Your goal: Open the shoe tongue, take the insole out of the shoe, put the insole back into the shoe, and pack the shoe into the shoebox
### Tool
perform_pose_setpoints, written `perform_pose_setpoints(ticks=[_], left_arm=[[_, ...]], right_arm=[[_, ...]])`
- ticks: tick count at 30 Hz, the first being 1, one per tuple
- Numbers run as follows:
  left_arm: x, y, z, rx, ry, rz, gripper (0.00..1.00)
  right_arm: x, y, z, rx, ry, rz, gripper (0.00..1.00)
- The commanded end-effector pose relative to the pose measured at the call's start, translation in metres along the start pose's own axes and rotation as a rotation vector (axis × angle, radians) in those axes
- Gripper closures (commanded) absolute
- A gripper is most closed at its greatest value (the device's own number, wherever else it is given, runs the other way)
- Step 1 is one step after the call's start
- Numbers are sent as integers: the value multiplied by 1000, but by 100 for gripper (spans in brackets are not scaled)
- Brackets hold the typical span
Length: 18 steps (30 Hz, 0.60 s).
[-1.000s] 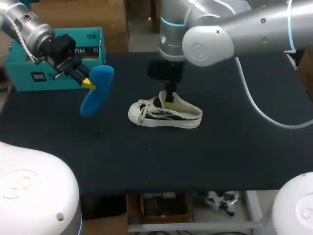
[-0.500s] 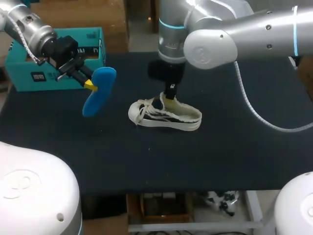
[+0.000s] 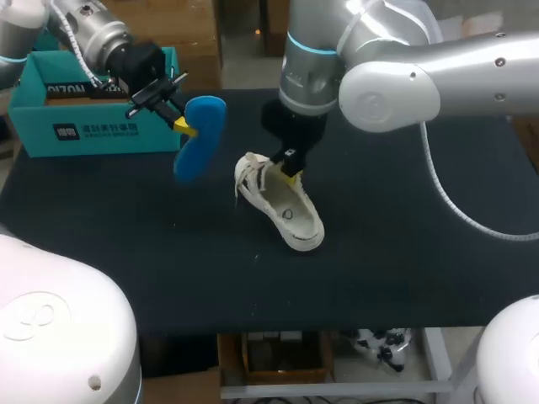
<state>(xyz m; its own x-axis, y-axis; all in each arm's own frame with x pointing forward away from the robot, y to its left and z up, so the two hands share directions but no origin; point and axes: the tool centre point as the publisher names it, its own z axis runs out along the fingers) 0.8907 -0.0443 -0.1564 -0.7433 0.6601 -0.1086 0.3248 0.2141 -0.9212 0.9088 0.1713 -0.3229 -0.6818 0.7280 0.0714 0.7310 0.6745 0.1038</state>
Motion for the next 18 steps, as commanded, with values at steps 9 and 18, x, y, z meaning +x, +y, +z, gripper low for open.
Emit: perform_pose_setpoints(ticks=[9, 18], left_arm=[[-35, -7, 9, 57, 228, 74, 100], [-50, -9, 17, 74, 276, 97, 100]], right_arm=[[41, -16, 2, -191, -45, 296, 100], [50, -30, 4, -254, -92, 451, 100]])
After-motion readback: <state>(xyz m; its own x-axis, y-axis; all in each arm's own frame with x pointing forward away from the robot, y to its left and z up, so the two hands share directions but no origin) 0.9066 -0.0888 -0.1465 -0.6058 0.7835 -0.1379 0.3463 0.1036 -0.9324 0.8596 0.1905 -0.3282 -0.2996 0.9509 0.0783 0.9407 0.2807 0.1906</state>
